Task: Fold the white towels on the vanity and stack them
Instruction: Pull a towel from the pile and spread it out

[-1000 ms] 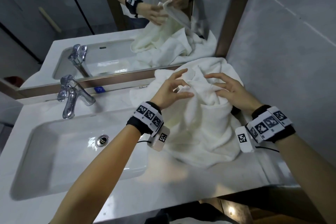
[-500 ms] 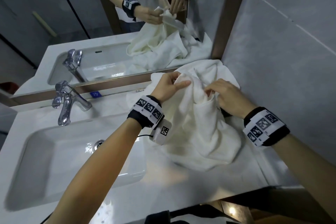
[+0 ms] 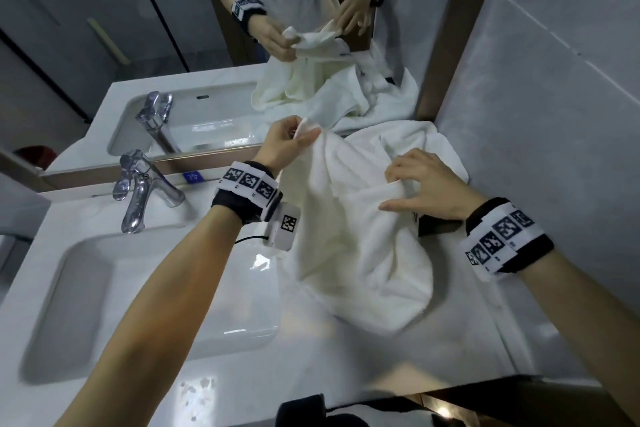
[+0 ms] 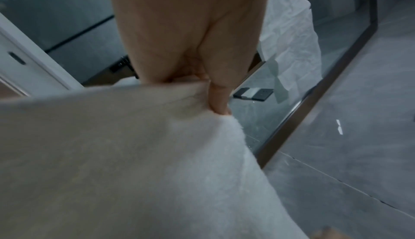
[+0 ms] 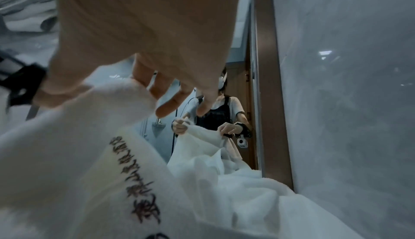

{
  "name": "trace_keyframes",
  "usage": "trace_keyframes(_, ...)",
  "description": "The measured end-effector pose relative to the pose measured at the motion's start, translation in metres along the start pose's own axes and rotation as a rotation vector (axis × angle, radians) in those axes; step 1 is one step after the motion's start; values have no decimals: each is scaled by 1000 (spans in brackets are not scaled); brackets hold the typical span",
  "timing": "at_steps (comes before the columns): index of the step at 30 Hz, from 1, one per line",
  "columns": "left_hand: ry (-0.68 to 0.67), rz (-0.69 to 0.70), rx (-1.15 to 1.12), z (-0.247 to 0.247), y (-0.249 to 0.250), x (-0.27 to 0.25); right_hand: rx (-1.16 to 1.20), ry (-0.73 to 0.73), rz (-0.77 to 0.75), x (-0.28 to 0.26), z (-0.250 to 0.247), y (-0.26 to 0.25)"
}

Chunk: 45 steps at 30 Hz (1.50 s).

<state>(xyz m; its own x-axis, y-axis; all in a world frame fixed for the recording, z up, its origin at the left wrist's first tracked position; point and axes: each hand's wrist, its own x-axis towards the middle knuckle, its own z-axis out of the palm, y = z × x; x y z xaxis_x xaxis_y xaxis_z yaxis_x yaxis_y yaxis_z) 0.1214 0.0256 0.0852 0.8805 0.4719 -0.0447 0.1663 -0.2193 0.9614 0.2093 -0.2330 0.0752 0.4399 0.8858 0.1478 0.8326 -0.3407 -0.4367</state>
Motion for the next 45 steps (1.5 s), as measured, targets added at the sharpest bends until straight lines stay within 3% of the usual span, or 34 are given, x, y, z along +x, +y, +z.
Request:
trace_keyframes(4,51,-25,10,-17,-12,1,127,-71,31,10,-13,-2)
trace_keyframes(10,211,-102,14,-37,-26,2,67,-269,4,22,-15,-9)
trace_keyframes(13,239,-125,16,-49,-36,2,0,-269,98,17,-15,-4)
trace_keyframes(18,258,-162,-9,-54,-45,0,-29,-297,118,8,-9,4)
trace_keyframes(22,243,-157,-41,-59,-49,-6,192,-179,284,-6,-16,18)
trace_keyframes(25,225,-158,-51,-59,-53,-9,319,-122,325,-10,-20,24)
trace_keyframes(33,226,-218,-32,-61,-69,-6,359,-266,204,-14,-6,10)
trace_keyframes(36,248,-247,-85,-69,-77,-7,280,-280,304,-22,-7,16)
trace_keyframes(39,206,-239,-92,-72,-81,-10,400,-167,391,-33,-9,26)
trace_keyframes(43,135,-227,-164,-61,-78,-13,411,234,433,-34,-3,27)
trace_keyframes(45,123,-239,-238,-56,-78,-14,451,369,489,-32,-1,35)
